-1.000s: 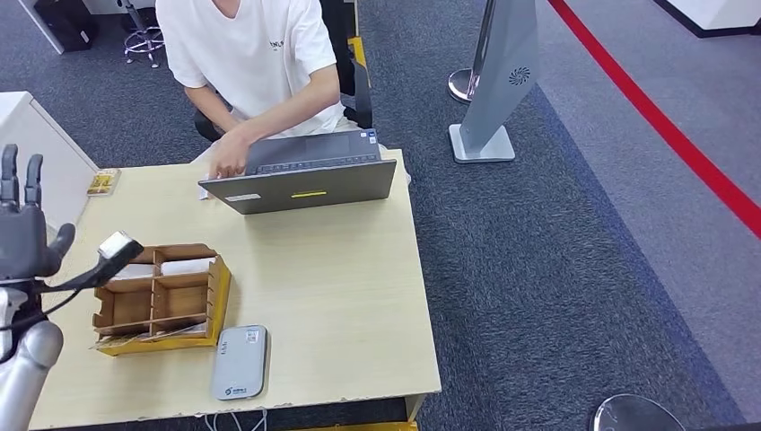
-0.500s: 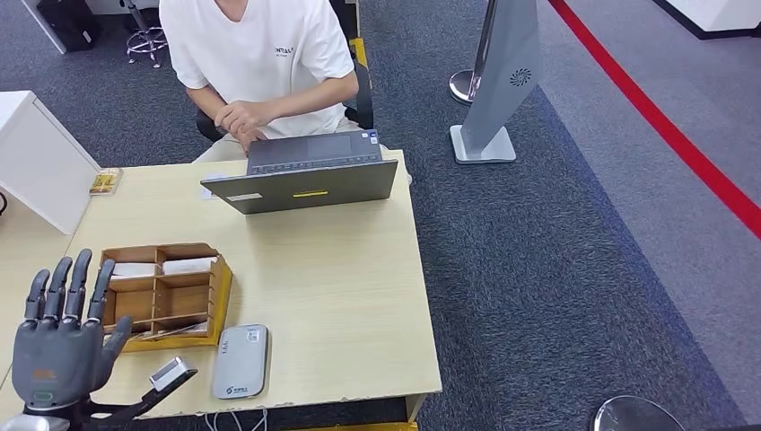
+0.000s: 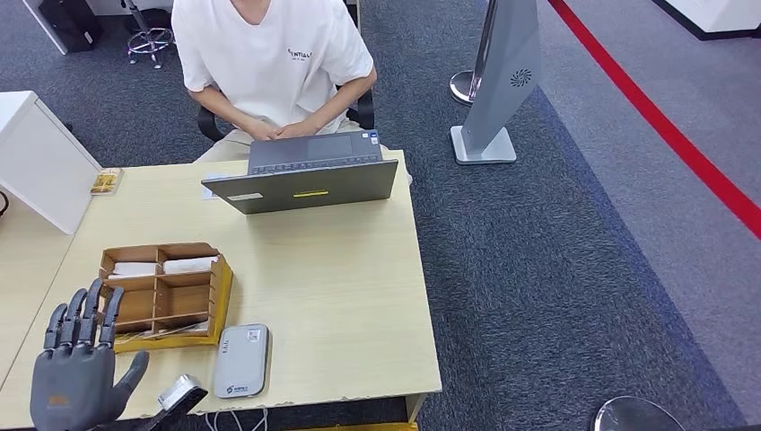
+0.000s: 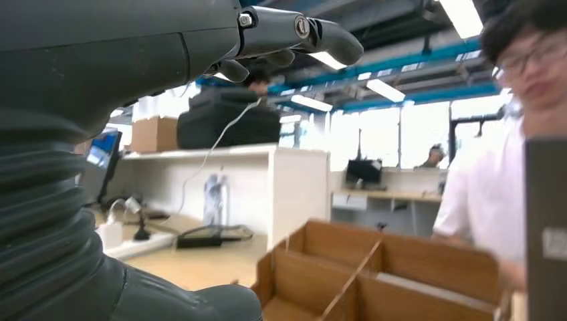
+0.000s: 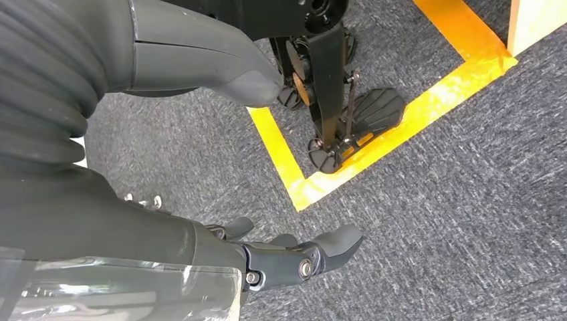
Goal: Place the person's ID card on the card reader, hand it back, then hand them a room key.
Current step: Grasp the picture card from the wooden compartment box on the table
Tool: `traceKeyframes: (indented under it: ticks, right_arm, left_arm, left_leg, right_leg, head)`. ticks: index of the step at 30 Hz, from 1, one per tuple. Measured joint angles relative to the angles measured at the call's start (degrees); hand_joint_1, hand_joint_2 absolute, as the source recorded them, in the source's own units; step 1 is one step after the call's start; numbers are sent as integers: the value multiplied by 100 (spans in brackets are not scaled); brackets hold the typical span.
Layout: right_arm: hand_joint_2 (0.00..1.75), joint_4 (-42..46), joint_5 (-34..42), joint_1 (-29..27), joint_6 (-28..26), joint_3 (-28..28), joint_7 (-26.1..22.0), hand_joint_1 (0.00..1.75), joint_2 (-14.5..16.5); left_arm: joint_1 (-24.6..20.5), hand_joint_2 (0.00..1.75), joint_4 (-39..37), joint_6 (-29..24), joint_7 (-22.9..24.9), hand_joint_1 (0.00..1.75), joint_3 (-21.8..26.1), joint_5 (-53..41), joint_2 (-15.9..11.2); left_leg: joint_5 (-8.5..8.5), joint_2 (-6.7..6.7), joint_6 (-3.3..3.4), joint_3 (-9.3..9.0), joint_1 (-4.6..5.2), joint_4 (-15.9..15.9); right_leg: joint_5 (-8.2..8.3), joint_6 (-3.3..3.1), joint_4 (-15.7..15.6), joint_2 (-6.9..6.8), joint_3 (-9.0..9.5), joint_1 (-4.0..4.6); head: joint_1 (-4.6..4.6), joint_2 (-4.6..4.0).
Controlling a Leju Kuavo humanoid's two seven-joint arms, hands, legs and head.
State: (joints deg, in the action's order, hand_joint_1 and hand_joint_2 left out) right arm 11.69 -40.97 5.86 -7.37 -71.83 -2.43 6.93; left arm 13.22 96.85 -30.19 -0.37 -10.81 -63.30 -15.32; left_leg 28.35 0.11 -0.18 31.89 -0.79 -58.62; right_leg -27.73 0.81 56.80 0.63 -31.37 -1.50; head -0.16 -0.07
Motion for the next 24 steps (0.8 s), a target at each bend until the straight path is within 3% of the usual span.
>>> traceKeyframes:
  ticks: [9, 24]
  right_arm:
    - [175, 0, -102, 1, 11, -6, 28, 0, -2]
    - [175, 0, -186, 0, 16, -6, 38, 0, -2]
  left_arm:
    - [-369, 175, -658, 1100, 418, 0, 0, 219, 2]
    - [-669, 175, -1327, 1242, 434, 0, 34, 113, 29]
  left_leg:
    - [0, -5, 0, 1, 0, 0]
    - [0, -4, 0, 1, 0, 0]
  right_leg:
    - [0, 0, 0, -2, 1, 0]
    - [0, 0, 1, -2, 0, 0]
  head:
    - [0, 0]
    - [-1, 0]
